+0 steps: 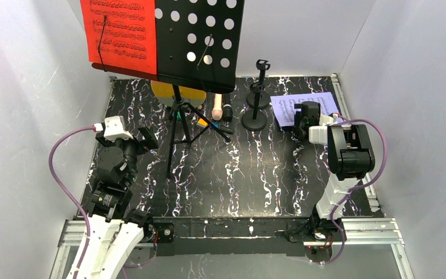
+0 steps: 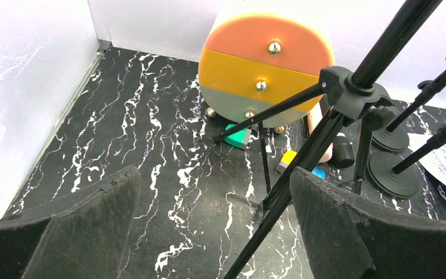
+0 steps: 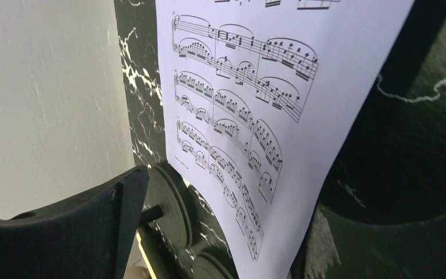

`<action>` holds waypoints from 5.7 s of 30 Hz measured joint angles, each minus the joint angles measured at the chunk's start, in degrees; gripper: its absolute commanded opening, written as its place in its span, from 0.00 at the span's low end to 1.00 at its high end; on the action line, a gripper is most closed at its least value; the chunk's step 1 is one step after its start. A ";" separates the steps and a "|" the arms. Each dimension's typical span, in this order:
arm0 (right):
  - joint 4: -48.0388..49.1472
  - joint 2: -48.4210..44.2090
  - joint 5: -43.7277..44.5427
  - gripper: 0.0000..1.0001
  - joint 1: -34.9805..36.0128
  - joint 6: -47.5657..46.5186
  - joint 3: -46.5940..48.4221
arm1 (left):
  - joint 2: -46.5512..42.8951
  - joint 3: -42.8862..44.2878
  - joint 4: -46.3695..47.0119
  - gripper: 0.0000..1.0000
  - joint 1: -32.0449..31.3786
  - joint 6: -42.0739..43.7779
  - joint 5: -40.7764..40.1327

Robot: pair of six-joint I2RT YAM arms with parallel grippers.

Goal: Pack up the instrument practice props
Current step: Place the sheet music at the center of the board, then adjust the music stand at the center of the board.

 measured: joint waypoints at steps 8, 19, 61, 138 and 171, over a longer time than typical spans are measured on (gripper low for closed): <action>-0.46 -4.63 -5.03 0.99 0.68 -3.52 -4.46 | 2.16 0.00 0.13 0.98 0.20 -0.22 1.88; -5.73 -7.52 -9.75 0.99 0.72 -11.58 -4.68 | 7.48 -0.11 0.13 0.98 0.22 -0.15 5.84; 4.07 -29.22 -25.77 0.99 33.35 -61.13 -19.74 | 33.48 -2.97 6.71 0.18 0.20 5.22 28.85; 13.99 -38.07 -24.13 0.99 34.82 -65.90 -28.52 | 47.06 1.70 18.73 0.75 -28.61 -29.51 3.30; 13.90 -13.44 1.42 0.95 58.14 -80.32 -11.19 | 15.50 -3.30 5.14 0.79 5.44 -20.28 29.22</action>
